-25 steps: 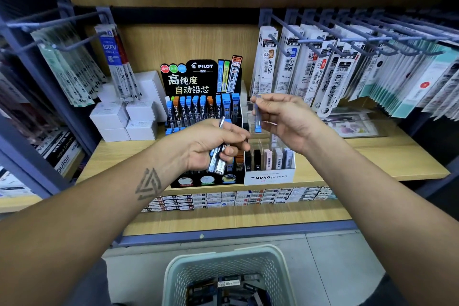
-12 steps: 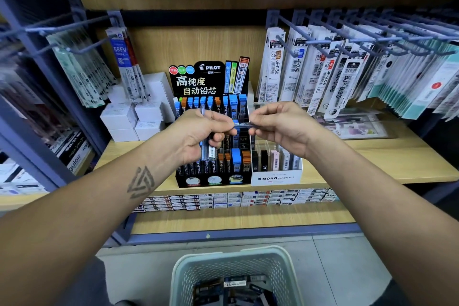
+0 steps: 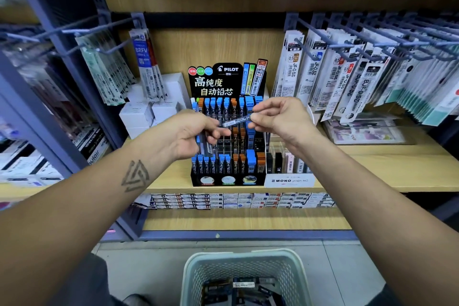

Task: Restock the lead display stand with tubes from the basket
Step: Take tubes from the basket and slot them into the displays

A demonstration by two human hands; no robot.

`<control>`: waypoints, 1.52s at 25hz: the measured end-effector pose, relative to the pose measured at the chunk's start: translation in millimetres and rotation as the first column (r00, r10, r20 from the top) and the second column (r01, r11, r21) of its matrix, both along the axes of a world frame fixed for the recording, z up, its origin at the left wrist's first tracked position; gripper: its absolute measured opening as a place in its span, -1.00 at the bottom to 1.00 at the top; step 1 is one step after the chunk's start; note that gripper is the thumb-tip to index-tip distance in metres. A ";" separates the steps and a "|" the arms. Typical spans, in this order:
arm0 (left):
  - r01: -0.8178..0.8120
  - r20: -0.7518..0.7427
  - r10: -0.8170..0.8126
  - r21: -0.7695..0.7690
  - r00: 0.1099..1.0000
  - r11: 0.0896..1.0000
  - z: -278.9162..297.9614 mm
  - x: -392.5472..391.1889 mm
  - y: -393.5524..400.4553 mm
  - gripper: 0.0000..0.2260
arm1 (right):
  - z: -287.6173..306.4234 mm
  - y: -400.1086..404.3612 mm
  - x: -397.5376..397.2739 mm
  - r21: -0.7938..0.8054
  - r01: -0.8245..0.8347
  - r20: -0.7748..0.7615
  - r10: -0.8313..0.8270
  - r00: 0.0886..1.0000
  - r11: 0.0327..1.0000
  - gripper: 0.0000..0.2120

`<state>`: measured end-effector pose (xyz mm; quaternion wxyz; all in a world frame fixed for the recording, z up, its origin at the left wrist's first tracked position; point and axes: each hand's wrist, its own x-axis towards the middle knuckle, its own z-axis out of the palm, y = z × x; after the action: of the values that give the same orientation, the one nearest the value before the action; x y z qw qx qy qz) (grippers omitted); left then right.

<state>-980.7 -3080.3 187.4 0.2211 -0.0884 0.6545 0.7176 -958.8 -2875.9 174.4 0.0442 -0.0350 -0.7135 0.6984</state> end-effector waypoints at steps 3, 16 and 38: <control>-0.048 0.027 0.047 0.037 0.999 0.998 10.6 -3.0 -12.2 -0.73 | 1.5 -2.7 2.7 0.078 0.001 -0.066 0.004 0.998 0.997 -0.84; 0.101 0.050 -0.096 -0.086 0.994 0.991 9.3 7.2 -23.6 -0.82 | 3.4 -7.0 11.4 0.069 -0.116 -0.138 0.125 0.983 0.991 -0.82; 0.222 -0.025 -0.228 -0.153 0.973 0.963 18.9 8.7 -31.4 -0.93 | 17.5 -11.9 8.7 0.054 -0.129 -0.146 0.136 0.980 0.990 -0.82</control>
<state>-972.0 -3111.7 206.3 0.2799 -0.0145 0.7168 0.6384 -950.0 -2887.8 191.9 0.0517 0.0659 -0.7241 0.6846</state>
